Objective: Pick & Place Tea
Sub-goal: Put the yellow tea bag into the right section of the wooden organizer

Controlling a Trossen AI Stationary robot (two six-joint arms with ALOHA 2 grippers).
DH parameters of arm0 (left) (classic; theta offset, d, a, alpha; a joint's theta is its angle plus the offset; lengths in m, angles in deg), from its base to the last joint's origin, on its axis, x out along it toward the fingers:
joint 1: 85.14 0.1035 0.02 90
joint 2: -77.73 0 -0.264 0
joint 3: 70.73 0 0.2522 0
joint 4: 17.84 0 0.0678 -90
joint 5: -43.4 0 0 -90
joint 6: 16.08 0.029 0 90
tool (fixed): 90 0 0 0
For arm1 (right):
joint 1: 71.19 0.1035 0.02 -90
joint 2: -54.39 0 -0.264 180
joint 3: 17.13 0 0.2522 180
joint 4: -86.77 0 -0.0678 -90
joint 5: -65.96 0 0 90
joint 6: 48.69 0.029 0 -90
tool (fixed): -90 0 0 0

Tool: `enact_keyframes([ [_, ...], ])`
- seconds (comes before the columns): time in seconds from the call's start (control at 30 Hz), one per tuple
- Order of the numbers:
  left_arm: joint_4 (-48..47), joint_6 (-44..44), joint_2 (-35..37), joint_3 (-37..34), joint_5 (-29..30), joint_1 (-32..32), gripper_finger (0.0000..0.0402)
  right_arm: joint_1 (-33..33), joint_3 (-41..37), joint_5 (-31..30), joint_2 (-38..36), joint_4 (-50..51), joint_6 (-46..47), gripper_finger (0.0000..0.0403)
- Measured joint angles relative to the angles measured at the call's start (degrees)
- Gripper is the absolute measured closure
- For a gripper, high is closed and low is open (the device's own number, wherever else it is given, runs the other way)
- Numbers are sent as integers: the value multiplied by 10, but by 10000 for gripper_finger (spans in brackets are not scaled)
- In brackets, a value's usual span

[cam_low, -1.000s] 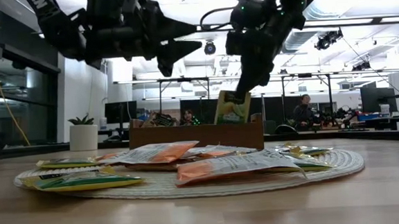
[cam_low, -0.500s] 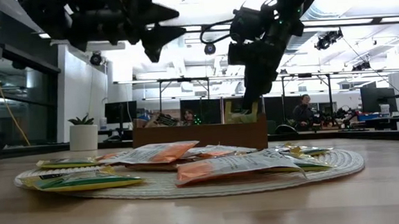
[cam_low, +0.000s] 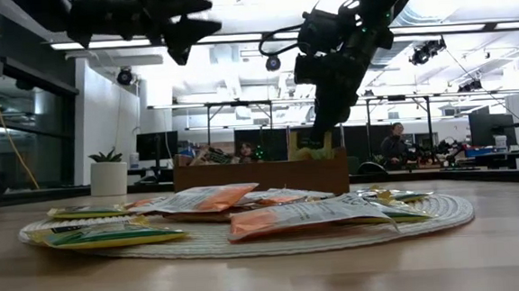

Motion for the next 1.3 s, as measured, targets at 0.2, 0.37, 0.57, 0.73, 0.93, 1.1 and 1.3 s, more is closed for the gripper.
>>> enact_keyframes([
  [0.2, -50, 12, 36, 0, 19, 0, 209, 0, 0, 0, 0, 0, 6, 333],
  [0.37, -75, 16, 62, 1, 32, 0, 209, 0, 0, -2, -3, -8, 34, 289],
  [0.57, -99, 19, 72, 0, 39, 0, 209, 0, 0, -35, -41, -5, 48, 266],
  [0.73, -109, 19, 72, 1, 43, -10, 209, 0, 0, -43, -100, 20, 102, 265],
  [0.93, -119, 20, 72, 1, 89, -56, 209, 34, 0, -16, -141, 80, 219, 265],
  [1.1, -134, 21, 58, 1, 144, -111, 209, 94, -18, -15, -142, 102, 317, 265],
  [1.3, -142, 19, 43, 1, 198, -163, 209, 150, -88, -24, -141, 54, 467, 263],
])
